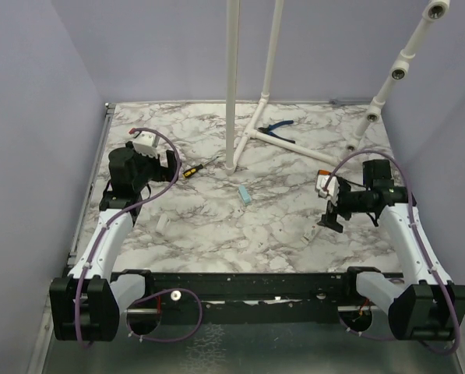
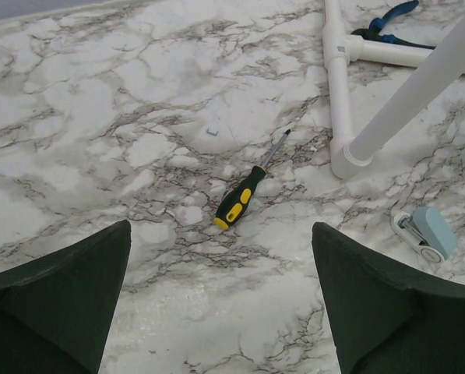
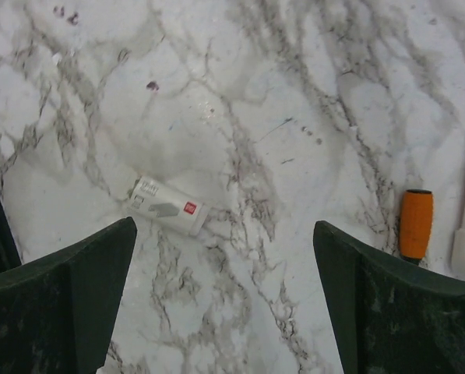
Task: Load the staples into the stapler
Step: Open the staple box at the center of the board.
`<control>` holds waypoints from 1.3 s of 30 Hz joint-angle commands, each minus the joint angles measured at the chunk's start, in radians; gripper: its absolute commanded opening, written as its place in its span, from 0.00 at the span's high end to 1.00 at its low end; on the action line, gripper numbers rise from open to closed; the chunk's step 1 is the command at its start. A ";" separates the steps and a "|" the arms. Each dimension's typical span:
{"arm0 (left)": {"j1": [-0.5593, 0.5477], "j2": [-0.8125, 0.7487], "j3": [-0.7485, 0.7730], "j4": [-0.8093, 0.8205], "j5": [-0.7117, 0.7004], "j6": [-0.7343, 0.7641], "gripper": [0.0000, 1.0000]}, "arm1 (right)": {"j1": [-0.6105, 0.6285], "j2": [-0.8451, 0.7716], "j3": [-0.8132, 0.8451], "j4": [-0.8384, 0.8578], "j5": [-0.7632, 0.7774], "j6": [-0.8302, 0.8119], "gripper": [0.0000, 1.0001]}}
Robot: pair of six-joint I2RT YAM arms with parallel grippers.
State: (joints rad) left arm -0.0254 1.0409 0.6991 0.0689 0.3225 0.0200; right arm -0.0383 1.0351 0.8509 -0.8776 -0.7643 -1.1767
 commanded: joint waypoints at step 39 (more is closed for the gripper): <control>-0.125 0.152 0.094 -0.330 0.339 0.256 0.04 | 0.263 0.432 -0.118 0.115 0.152 -0.240 0.53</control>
State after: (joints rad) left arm -0.0891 1.1694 0.7395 -0.0891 0.5045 0.1696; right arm 0.2180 1.4570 0.7467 -0.8433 -0.5186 -1.5669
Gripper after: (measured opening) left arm 0.973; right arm 0.495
